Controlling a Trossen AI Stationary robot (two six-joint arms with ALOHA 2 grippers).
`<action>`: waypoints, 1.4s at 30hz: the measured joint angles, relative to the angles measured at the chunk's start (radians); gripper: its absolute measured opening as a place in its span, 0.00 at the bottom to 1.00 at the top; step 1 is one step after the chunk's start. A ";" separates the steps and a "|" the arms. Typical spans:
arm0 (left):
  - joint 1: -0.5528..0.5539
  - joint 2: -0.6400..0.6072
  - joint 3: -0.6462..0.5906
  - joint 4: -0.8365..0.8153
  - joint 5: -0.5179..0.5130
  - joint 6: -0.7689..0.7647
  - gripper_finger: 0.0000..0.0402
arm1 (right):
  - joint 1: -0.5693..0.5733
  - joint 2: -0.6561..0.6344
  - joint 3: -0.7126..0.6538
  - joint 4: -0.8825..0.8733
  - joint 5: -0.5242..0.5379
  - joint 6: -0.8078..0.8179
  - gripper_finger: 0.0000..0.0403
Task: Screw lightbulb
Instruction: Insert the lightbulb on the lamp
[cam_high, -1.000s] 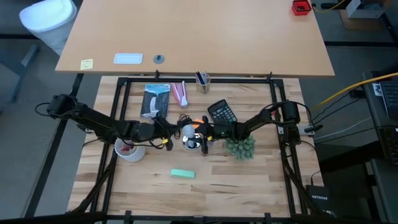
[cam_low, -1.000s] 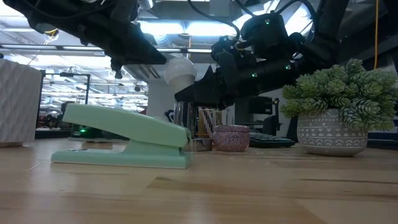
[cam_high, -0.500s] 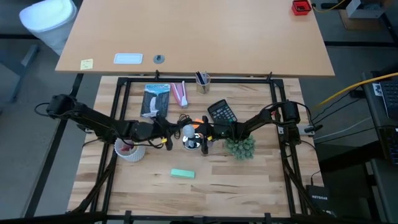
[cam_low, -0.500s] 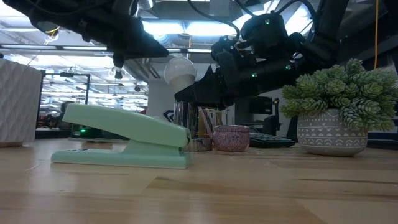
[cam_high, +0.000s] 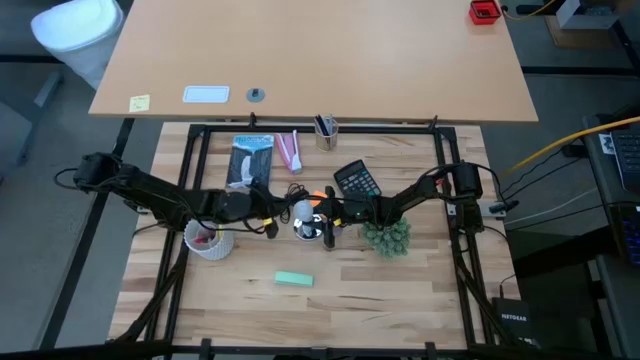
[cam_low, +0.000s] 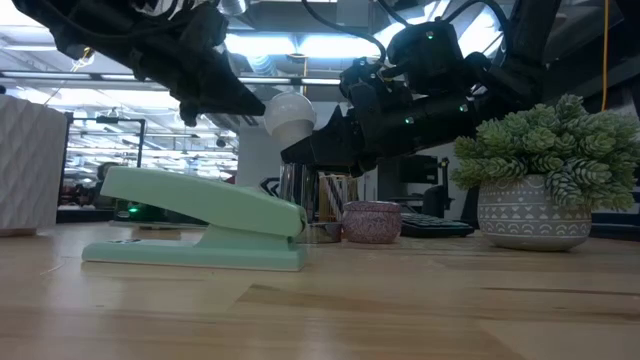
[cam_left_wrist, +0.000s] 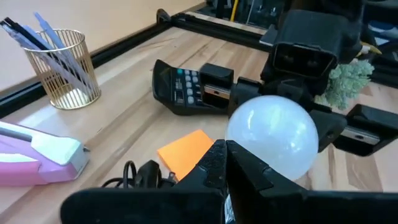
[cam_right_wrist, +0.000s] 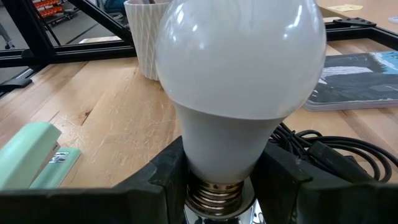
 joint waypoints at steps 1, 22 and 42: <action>0.000 0.000 0.000 0.005 0.011 -0.001 0.00 | 0.000 0.000 0.000 0.000 0.000 0.000 0.38; 0.000 0.078 0.002 0.139 0.069 -0.019 0.00 | -0.001 0.000 -0.001 -0.004 0.001 -0.002 0.38; -0.010 0.083 0.024 0.125 0.118 0.008 0.00 | -0.001 0.000 -0.001 -0.008 0.000 -0.005 0.38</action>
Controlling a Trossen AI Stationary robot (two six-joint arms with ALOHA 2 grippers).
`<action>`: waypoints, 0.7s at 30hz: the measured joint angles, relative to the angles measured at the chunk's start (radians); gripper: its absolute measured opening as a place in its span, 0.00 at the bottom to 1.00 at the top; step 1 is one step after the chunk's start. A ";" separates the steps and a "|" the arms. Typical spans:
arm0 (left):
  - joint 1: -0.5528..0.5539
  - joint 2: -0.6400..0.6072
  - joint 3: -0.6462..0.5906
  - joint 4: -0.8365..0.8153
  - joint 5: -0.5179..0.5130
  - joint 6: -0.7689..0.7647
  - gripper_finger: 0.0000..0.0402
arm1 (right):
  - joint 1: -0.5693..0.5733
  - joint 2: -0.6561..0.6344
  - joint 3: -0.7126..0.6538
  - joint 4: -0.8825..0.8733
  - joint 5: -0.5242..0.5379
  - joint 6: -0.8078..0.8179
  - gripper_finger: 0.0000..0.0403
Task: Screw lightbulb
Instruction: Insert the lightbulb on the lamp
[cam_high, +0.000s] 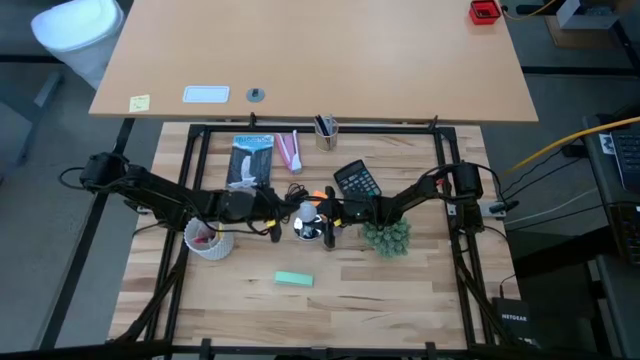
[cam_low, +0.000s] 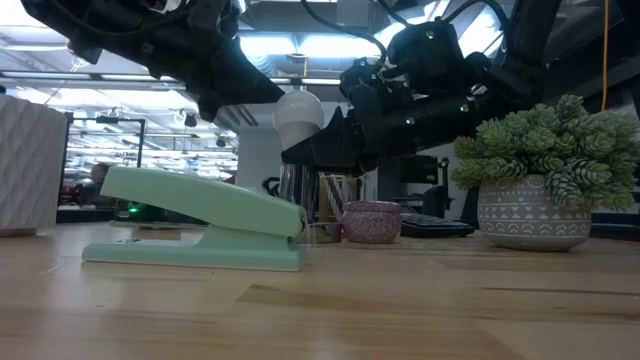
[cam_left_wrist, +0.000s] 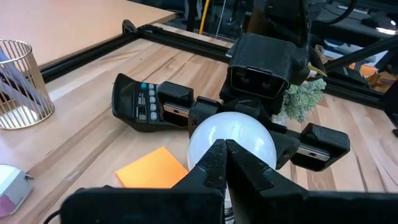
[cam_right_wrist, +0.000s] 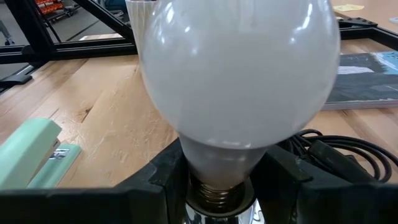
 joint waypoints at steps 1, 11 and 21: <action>-0.002 0.000 0.000 -0.001 0.000 0.000 0.00 | 0.000 0.000 0.000 0.000 0.000 0.000 0.38; -0.003 0.000 0.000 -0.006 0.009 0.006 0.00 | 0.000 0.000 0.000 -0.001 0.000 0.001 0.38; -0.006 0.000 -0.001 -0.023 0.011 0.005 0.00 | 0.000 0.000 0.002 -0.011 0.000 0.003 0.38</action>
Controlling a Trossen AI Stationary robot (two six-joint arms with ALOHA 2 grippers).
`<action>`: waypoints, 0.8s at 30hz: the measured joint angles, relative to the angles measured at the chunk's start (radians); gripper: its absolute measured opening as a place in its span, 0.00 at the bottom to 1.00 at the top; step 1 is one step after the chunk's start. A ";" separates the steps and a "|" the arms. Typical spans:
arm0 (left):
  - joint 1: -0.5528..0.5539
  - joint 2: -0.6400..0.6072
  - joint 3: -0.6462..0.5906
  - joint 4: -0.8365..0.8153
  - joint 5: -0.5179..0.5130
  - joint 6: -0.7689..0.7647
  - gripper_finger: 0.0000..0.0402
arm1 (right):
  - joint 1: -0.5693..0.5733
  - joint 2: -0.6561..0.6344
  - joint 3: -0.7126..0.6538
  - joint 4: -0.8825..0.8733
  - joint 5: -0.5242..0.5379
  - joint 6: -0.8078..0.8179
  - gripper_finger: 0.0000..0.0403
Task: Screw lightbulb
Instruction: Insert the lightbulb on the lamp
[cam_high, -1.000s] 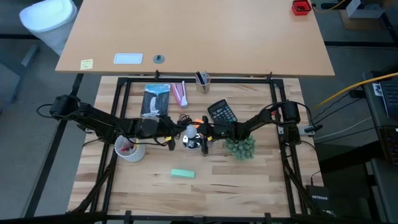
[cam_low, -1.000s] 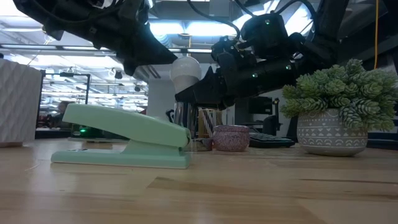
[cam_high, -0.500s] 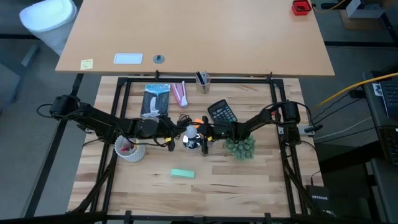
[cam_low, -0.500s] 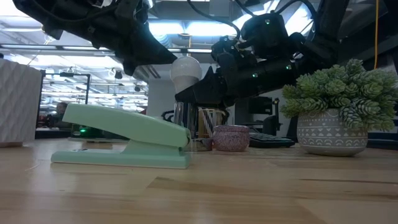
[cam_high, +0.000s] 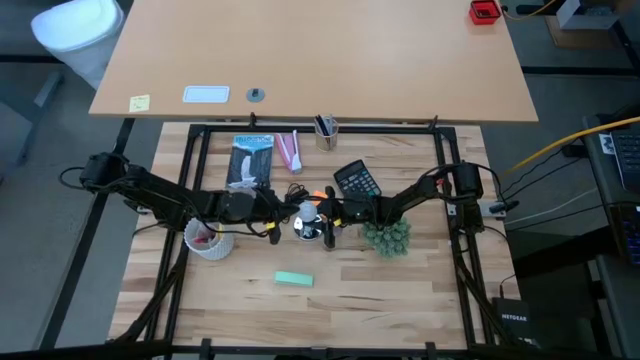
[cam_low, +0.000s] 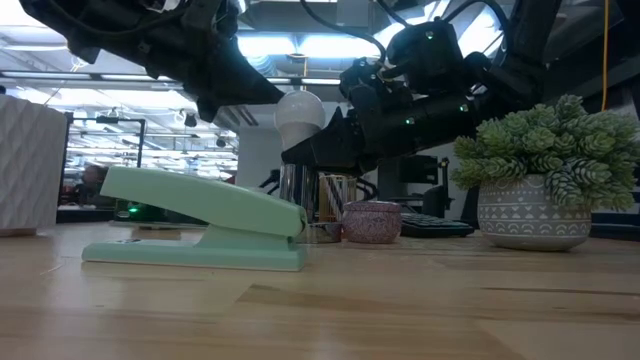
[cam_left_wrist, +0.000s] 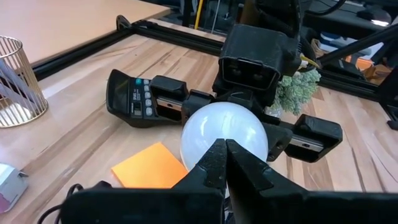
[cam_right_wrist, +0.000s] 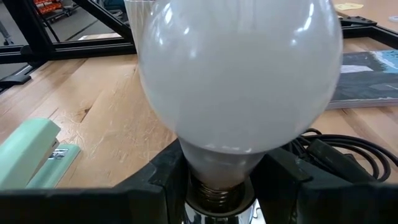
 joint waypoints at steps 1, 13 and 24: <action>0.000 0.000 0.000 0.005 0.001 0.000 0.00 | 0.000 0.000 0.000 -0.004 0.000 0.000 0.38; 0.016 0.003 -0.004 0.075 0.010 0.048 0.00 | 0.000 -0.001 0.001 -0.009 0.000 0.008 0.38; 0.038 0.003 -0.003 0.145 -0.004 0.105 0.00 | 0.000 -0.001 0.000 -0.011 0.000 0.002 0.38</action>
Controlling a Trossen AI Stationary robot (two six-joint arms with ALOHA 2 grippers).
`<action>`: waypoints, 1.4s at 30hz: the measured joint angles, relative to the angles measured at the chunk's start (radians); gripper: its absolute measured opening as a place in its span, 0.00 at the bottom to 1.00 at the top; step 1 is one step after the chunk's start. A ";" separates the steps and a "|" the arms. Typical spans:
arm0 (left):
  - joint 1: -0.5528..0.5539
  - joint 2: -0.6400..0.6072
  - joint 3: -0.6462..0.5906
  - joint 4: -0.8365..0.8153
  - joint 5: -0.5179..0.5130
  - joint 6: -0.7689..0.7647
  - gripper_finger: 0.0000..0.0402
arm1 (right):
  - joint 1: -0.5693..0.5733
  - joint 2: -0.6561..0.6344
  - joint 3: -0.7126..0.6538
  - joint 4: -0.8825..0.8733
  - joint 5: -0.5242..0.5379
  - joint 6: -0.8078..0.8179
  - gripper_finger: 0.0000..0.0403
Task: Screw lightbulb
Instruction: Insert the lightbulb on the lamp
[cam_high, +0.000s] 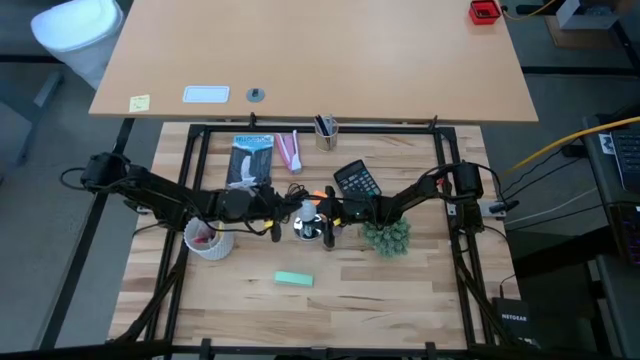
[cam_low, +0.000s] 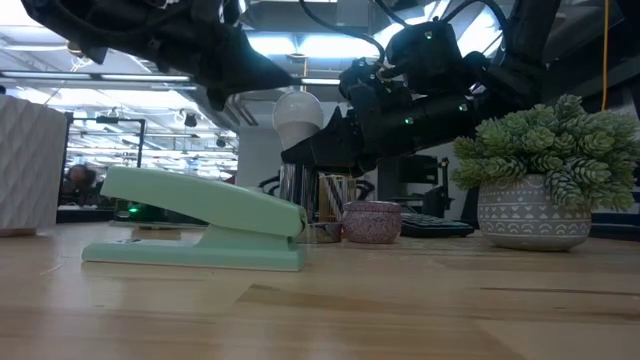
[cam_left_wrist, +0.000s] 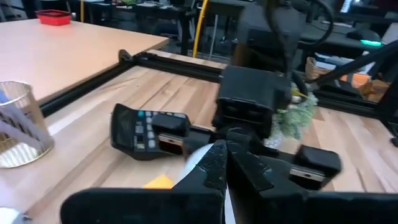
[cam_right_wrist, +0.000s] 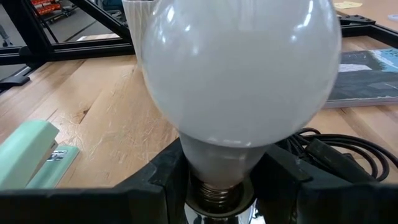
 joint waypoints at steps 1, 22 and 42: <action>0.005 0.000 0.000 0.000 -0.001 0.000 0.00 | 0.000 0.000 0.000 0.000 0.000 0.000 0.38; 0.019 0.096 0.006 0.038 0.059 -0.087 0.00 | 0.000 0.000 -0.001 -0.003 0.002 -0.006 0.38; 0.006 0.096 0.004 0.001 0.088 -0.077 0.00 | 0.001 0.000 -0.001 -0.003 0.026 0.008 0.52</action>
